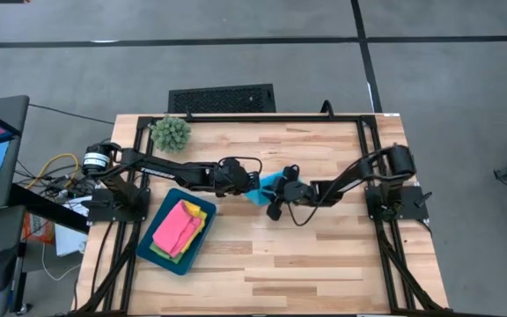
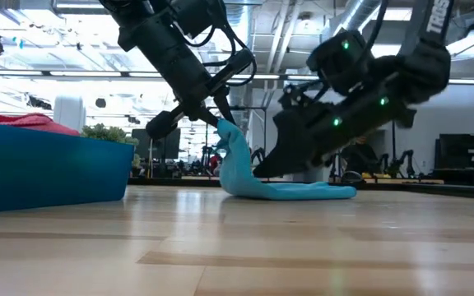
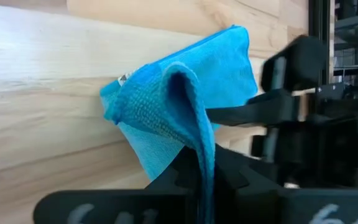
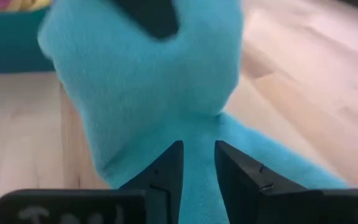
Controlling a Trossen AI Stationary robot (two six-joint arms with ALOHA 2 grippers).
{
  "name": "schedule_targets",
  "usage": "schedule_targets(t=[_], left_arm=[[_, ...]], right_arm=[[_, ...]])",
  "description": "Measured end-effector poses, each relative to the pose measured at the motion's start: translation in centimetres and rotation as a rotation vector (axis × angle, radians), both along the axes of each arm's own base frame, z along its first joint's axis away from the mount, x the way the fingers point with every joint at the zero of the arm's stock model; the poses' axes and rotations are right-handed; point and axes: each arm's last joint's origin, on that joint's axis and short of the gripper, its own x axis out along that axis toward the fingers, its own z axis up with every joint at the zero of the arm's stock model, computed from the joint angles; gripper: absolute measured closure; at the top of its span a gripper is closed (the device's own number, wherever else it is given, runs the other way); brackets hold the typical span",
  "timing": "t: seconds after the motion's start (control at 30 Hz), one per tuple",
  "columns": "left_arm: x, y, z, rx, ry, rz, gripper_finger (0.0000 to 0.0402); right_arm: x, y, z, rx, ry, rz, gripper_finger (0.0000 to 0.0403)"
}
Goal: Fold microfiber towels
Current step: Fold the blue microfiber towel
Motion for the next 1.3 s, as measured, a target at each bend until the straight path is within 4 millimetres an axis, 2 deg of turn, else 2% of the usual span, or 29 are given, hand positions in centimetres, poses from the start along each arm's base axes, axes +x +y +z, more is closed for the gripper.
schedule_targets(t=[0.13, 0.23, 0.33, 0.57, 0.7, 0.87, 0.97, 1.2, 1.3], left_arm=[[0.0, 0.0, 0.0, 0.011, 0.001, -0.002, 0.0400], [0.0, 0.0, 0.0, 0.016, -0.002, -0.001, 0.0400], [0.1, 0.0, 0.1, 0.023, -0.015, -0.007, 0.0400], [0.2, 0.0, 0.2, 0.032, -0.023, 0.001, 0.0400], [0.2, 0.0, 0.2, 0.036, -0.025, 0.005, 0.0400], [0.4, 0.0, 0.5, 0.040, -0.059, -0.015, 0.0400], [0.7, 0.0, 0.8, 0.042, -0.097, -0.019, 0.0400], [0.7, 0.0, 0.9, 0.075, -0.097, -0.048, 0.0400], [0.7, 0.0, 0.9, 0.086, -0.093, -0.057, 0.0400]], right_arm=[[-0.4, -0.1, 1.7, -0.023, -0.015, -0.026, 0.0287], [-0.4, -0.3, 2.0, -0.052, -0.039, -0.072, 0.0287], [-0.2, -0.8, 1.0, -0.069, -0.033, -0.118, 0.0287], [0.5, -1.2, -3.5, -0.044, -0.008, -0.115, 0.0287], [1.1, -1.3, -3.8, -0.039, -0.005, -0.110, 0.0287], [1.3, -1.2, -2.8, -0.054, -0.007, -0.087, 0.0287], [1.6, -1.2, -0.7, -0.069, -0.056, -0.081, 0.0287], [0.7, -1.2, 3.2, -0.104, -0.061, -0.122, 0.0287], [0.5, -0.3, 3.1, -0.069, -0.057, -0.116, 0.0287]])
